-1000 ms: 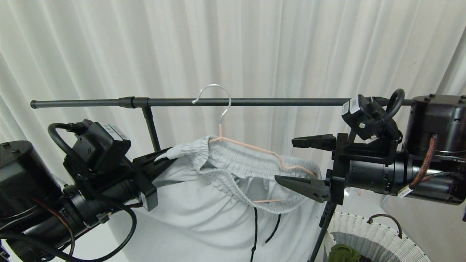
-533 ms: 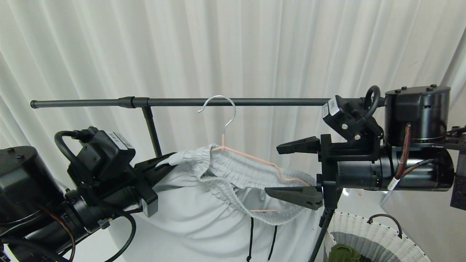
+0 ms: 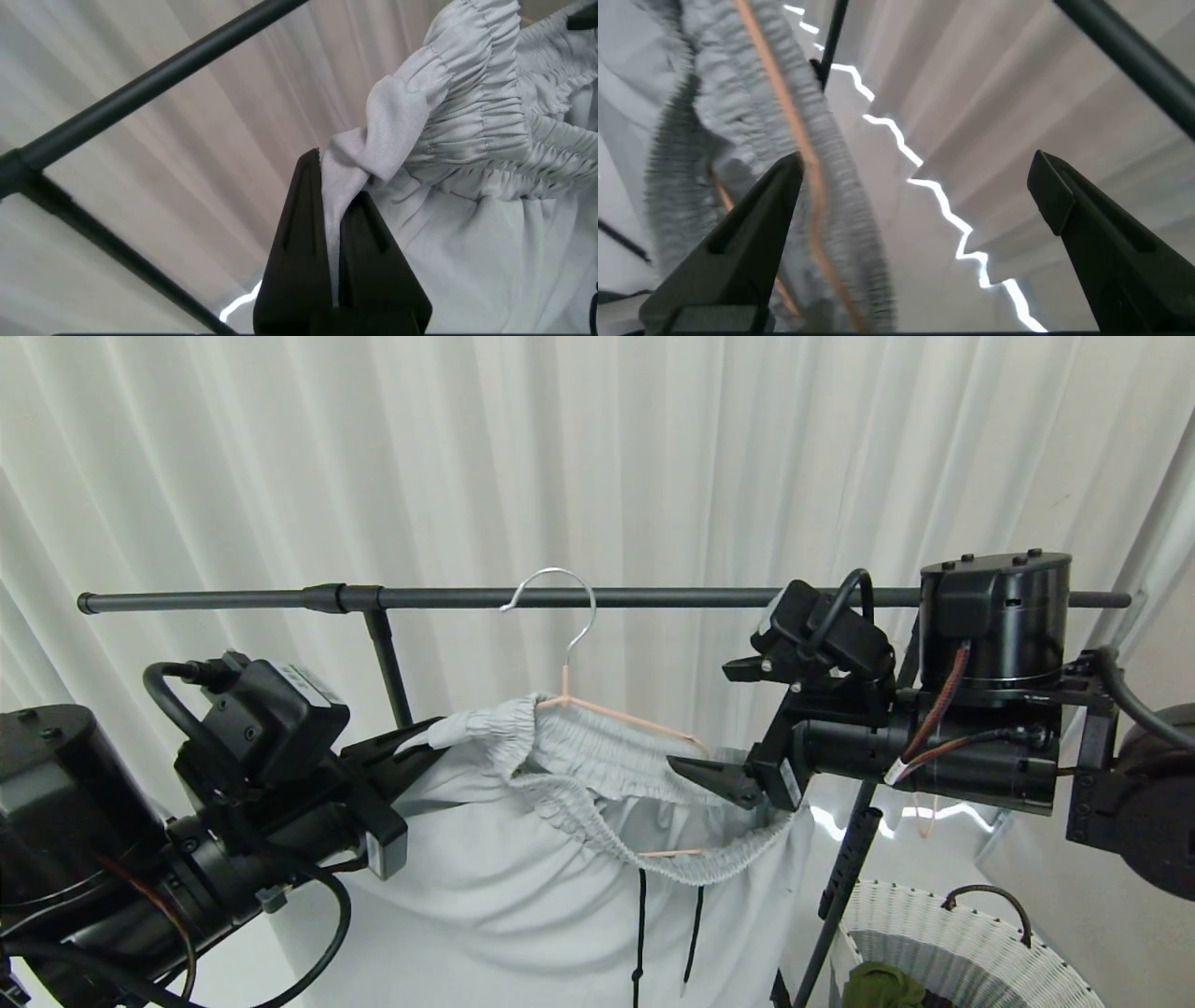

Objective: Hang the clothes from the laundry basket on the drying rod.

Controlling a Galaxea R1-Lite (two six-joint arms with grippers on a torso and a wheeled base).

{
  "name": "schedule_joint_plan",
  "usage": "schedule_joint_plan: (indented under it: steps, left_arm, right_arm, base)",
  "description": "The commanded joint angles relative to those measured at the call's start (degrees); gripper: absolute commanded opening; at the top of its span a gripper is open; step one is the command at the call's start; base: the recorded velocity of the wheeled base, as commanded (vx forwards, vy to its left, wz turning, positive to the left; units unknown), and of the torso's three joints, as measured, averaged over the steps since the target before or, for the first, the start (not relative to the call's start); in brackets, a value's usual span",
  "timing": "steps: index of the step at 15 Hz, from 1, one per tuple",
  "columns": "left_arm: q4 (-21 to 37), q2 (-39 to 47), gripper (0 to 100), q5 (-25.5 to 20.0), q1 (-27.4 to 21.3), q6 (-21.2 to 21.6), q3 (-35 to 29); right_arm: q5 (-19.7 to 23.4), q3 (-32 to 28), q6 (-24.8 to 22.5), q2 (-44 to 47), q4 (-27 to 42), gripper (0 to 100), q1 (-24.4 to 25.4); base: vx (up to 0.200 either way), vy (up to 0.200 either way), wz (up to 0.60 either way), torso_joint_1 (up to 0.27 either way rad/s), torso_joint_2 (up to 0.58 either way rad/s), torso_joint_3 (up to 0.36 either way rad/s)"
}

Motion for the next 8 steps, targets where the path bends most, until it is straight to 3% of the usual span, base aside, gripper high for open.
schedule_joint_plan:
  steps: [1, 5, 8]
  left_arm:
    - [0.03, 0.67, 0, 1.26, -0.08, -0.01, -0.79]
    - [0.03, 2.43, 0, 5.74, -3.95, -0.01, -2.46]
    - [0.03, 2.69, 0, 6.71, -4.91, -0.01, -2.81]
  right_arm:
    - [-2.53, -1.23, -0.05, 1.69, -0.36, 100, 2.01]
    - [-9.21, -3.26, -0.23, 3.1, -1.5, 100, 2.8]
    - [-12.29, -3.26, -1.9, 3.27, -4.14, 100, 2.63]
  base:
    - [0.0, 0.0, 0.0, 0.0, 0.0, 0.0]
    - [0.0, 0.0, 0.0, 0.0, 0.0, 0.0]
    - [0.0, 0.0, 0.0, 0.0, 0.0, 0.0]
